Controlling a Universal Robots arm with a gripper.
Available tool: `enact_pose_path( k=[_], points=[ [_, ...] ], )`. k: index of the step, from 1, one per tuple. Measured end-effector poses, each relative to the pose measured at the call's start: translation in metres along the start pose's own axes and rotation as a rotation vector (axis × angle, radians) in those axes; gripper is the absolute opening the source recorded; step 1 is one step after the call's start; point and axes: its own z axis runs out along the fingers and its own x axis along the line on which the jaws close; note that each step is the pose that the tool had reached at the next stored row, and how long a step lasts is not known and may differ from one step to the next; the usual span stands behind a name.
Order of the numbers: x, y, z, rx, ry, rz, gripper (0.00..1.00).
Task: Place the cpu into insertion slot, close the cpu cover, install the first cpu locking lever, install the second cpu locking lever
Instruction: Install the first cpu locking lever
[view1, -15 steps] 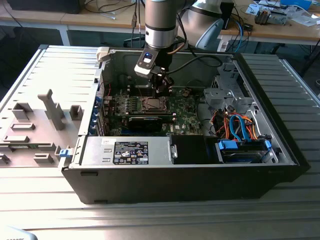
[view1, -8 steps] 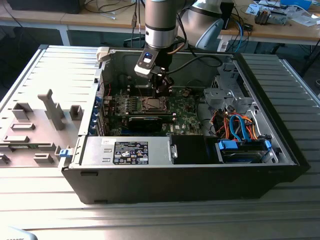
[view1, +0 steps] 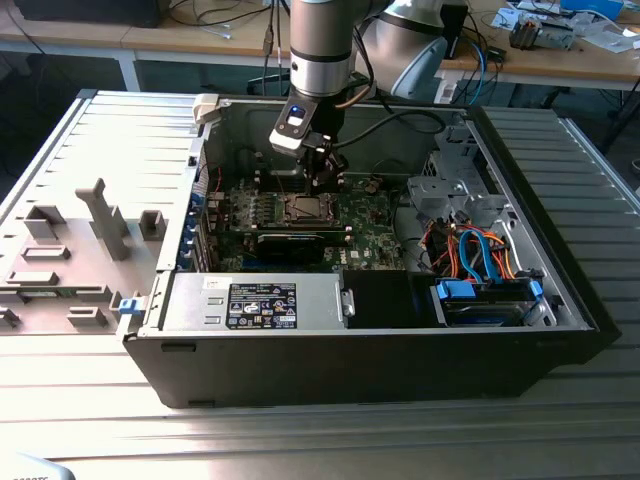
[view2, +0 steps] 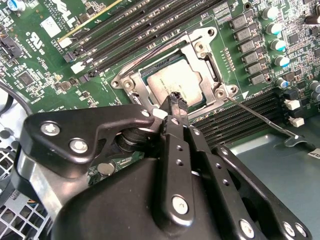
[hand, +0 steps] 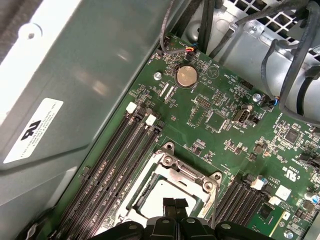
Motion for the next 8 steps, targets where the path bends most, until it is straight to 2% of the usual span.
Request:
enact_pose_path(
  k=[8],
  points=[
    [0.0, 0.0, 0.0, -0.0003, -0.0001, -0.005, 0.11]
  ],
)
